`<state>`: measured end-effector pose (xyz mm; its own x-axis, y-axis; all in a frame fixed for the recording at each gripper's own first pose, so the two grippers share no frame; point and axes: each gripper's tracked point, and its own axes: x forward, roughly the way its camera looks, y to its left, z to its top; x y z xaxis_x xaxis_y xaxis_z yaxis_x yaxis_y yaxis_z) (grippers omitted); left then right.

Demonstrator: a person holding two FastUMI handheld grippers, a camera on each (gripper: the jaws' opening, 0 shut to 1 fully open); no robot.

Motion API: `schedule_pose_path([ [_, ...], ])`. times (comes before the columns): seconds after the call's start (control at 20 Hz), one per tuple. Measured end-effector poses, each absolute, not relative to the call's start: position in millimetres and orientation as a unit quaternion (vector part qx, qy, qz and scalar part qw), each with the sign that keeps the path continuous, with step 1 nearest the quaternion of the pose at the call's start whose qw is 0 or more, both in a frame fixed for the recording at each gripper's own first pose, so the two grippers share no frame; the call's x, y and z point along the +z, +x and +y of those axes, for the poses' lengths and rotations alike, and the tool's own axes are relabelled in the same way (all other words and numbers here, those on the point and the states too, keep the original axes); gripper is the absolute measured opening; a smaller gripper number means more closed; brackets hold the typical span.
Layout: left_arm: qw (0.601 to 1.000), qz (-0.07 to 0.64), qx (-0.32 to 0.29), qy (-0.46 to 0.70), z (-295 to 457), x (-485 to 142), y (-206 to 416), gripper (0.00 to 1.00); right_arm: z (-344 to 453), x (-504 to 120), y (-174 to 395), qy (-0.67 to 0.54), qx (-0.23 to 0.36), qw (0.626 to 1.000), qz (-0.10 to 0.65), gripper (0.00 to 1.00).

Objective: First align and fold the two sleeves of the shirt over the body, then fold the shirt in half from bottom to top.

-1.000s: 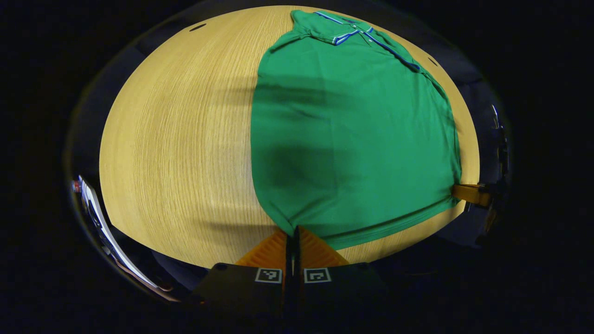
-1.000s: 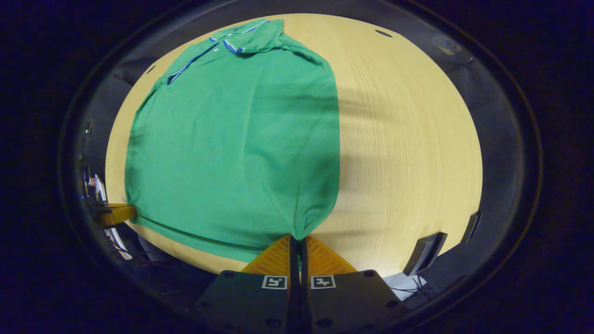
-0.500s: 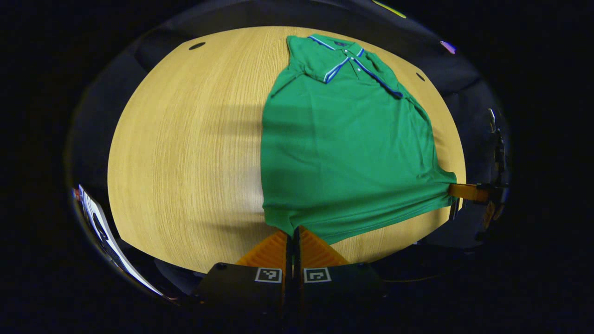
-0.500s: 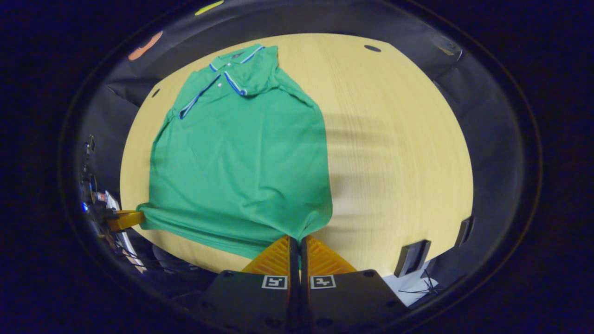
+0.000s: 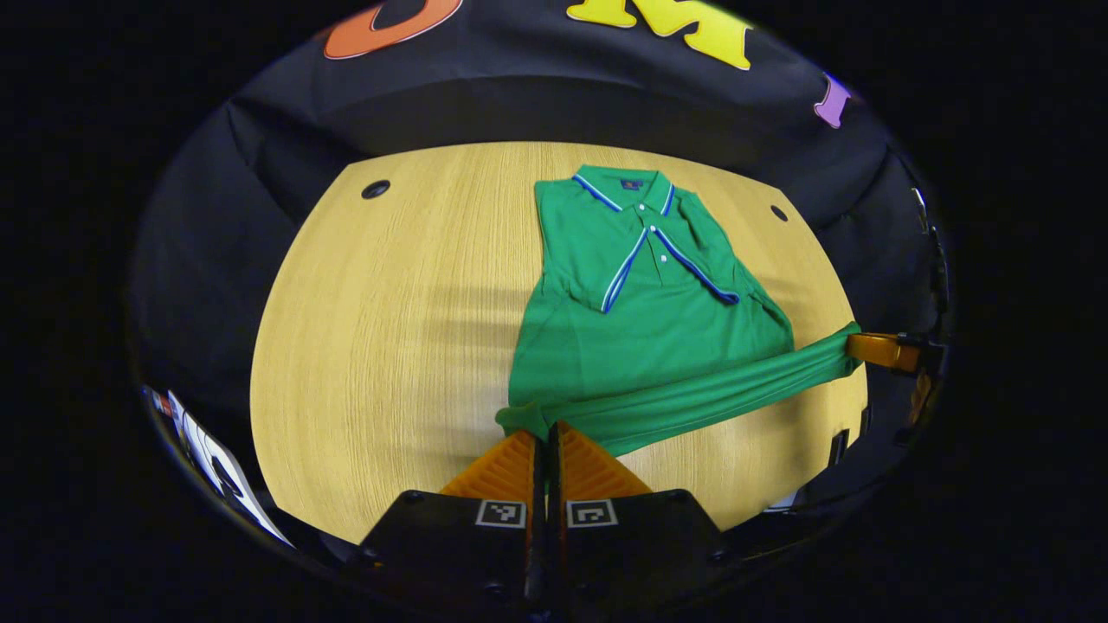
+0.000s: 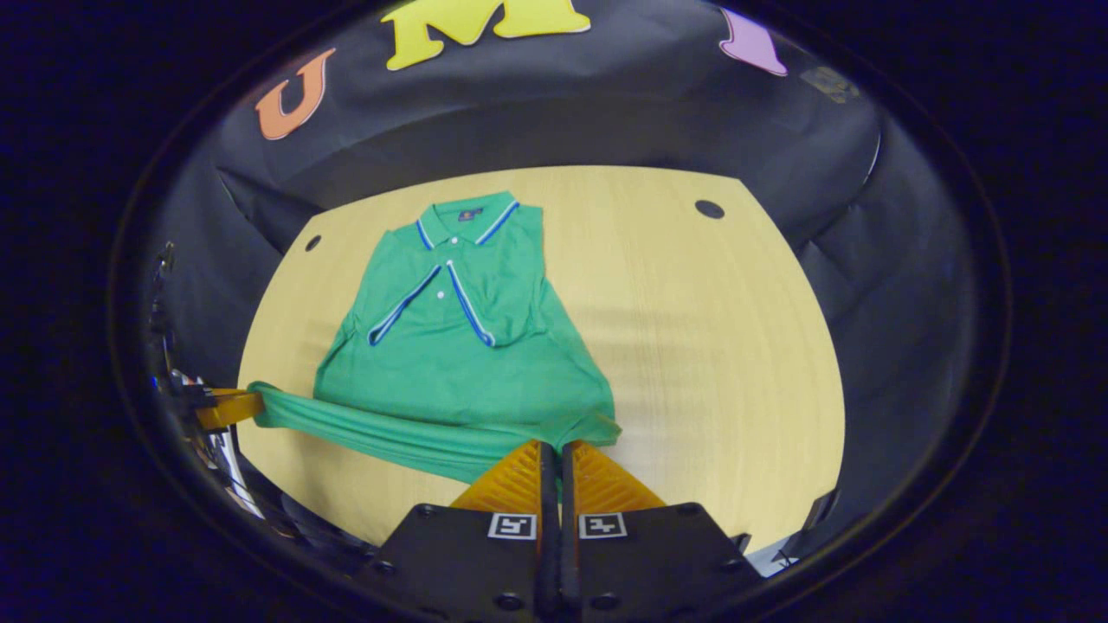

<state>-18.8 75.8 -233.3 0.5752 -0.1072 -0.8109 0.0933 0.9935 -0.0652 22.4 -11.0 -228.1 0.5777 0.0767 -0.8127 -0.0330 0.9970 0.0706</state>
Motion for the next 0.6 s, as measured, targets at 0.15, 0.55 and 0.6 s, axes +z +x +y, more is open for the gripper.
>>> schedule_pose_path([
  [0.15, 0.907, 0.418, -0.044, -0.008, 78.7, -212.9, 20.3, 0.03, -10.0, -217.2, 53.2, 0.02, 0.03, 0.9, 0.435, 0.03],
  [0.55, 0.939, 0.344, -0.011, 0.015, 78.0, -196.3, 126.7, 0.03, -3.7, -206.2, 153.4, 0.012, 0.024, 0.929, 0.37, 0.03],
  [0.6, 0.942, 0.336, -0.006, 0.013, 78.6, -195.6, 140.5, 0.03, -2.6, -204.8, 169.2, 0.003, 0.026, 0.934, 0.356, 0.03],
])
